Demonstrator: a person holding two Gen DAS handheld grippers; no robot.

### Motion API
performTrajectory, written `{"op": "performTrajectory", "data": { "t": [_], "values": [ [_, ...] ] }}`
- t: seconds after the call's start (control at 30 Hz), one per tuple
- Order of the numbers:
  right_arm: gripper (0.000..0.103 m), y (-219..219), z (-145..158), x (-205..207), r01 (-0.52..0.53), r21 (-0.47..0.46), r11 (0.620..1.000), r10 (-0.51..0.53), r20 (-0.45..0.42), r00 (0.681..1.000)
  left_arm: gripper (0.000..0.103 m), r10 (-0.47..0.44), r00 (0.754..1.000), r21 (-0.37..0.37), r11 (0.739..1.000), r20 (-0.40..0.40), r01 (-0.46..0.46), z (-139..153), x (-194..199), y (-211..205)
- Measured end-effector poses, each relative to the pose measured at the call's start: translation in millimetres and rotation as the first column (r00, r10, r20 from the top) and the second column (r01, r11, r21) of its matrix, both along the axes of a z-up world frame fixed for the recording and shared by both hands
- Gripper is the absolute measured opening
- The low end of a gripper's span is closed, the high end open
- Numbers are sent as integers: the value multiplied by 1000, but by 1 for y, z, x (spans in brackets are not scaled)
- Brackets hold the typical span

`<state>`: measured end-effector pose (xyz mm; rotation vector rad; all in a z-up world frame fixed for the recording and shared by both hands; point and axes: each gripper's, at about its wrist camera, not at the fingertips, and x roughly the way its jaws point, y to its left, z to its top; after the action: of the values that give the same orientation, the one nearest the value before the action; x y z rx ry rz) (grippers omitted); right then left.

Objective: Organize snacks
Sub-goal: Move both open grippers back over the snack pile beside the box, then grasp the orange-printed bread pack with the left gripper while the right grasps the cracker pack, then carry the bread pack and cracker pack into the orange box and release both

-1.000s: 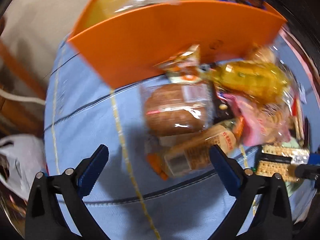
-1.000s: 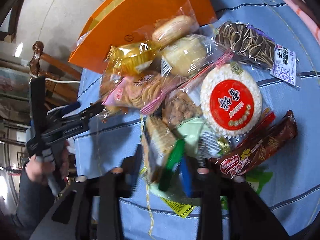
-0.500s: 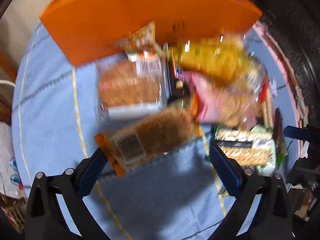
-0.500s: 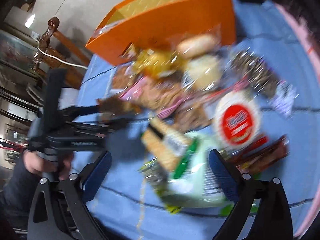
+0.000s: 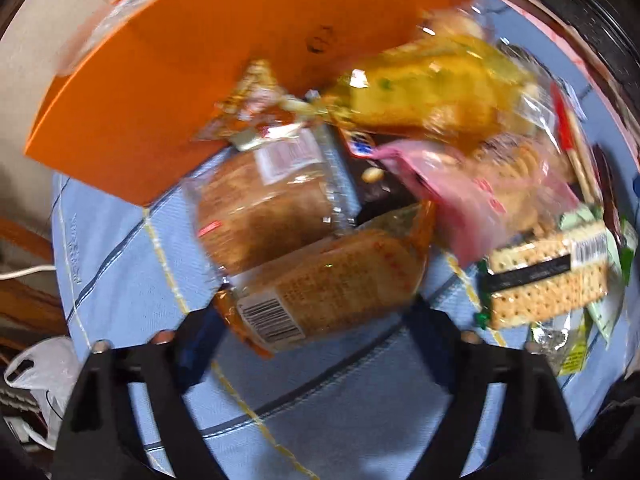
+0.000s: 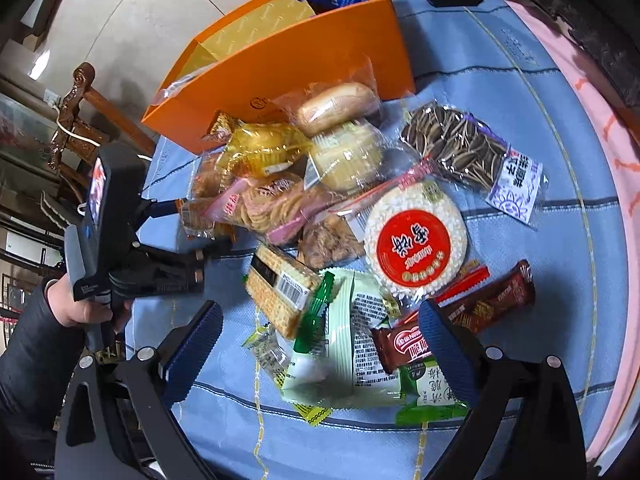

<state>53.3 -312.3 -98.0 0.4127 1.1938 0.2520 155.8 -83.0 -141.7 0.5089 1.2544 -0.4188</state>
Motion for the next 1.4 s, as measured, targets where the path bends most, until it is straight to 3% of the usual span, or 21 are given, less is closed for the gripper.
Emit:
{"op": "performTrajectory", "data": {
  "t": [0.2, 0.27, 0.3, 0.33, 0.37, 0.4, 0.47, 0.6, 0.63, 0.67, 0.7, 0.73, 0.77, 0.93, 1.03, 1.2, 1.4],
  "values": [
    [99, 21, 10, 2, -44, -41, 998, 45, 41, 998, 64, 146, 987, -173, 972, -68, -156, 23, -8, 39],
    [99, 36, 15, 2, -94, -133, 987, 103, 70, 992, 64, 171, 982, -218, 958, -86, -186, 27, -16, 53],
    [99, 54, 18, -1, -158, -269, 950, 193, 108, 975, 64, 186, 978, -228, 952, -91, -202, 26, -24, 60],
    [99, 67, 18, -3, -202, -347, 916, 258, 123, 958, 64, 200, 975, -235, 947, -101, -218, 27, -30, 63],
    [99, 81, 17, -7, -259, -429, 866, 344, 132, 930, 64, 216, 970, -244, 940, -114, -238, 23, -32, 70],
    [99, 100, 14, -12, -336, -517, 787, 462, 133, 877, 64, 234, 964, -249, 933, -127, -260, 23, -36, 73],
    [99, 117, 7, -13, -391, -588, 708, 551, 115, 826, 64, 258, 954, -261, 920, -152, -291, 20, -43, 78],
    [94, 144, -21, 2, -500, -669, 550, 669, -6, 743, 64, 281, 943, -264, 910, -177, -321, 13, -56, 93],
    [84, 149, -29, 5, -522, -684, 510, 685, -44, 727, 64, 283, 942, -260, 910, -179, -323, 12, -61, 96],
    [64, 153, -36, 9, -540, -695, 475, 695, -80, 714, 64, 285, 942, -253, 912, -179, -324, 10, -62, 95],
    [55, 155, -45, 14, -567, -689, 452, 697, -123, 706, 64, 285, 941, -250, 912, -181, -324, 8, -61, 97],
    [54, 157, -47, 16, -573, -686, 449, 700, -130, 703, 64, 288, 939, -247, 912, -187, -329, 7, -59, 100],
    [52, 157, -44, 17, -578, -675, 458, 698, -129, 704, 64, 294, 937, -247, 909, -189, -335, 7, -59, 101],
    [47, 126, 1, 19, -536, -416, 734, 597, 21, 802, 64, 305, 940, -274, 901, -156, -337, 26, -60, 102],
    [47, 101, 18, 17, -479, -285, 830, 521, 89, 849, 65, 302, 945, -289, 900, -128, -326, 42, -60, 104],
    [47, 77, 40, 9, -408, -231, 883, 449, 160, 879, 65, 291, 953, -304, 903, -83, -302, 69, -55, 100],
    [47, 56, 95, 44, -296, -279, 913, 377, 304, 875, 65, 240, 970, -340, 917, 44, -211, 124, -23, 72]
  ]
}}
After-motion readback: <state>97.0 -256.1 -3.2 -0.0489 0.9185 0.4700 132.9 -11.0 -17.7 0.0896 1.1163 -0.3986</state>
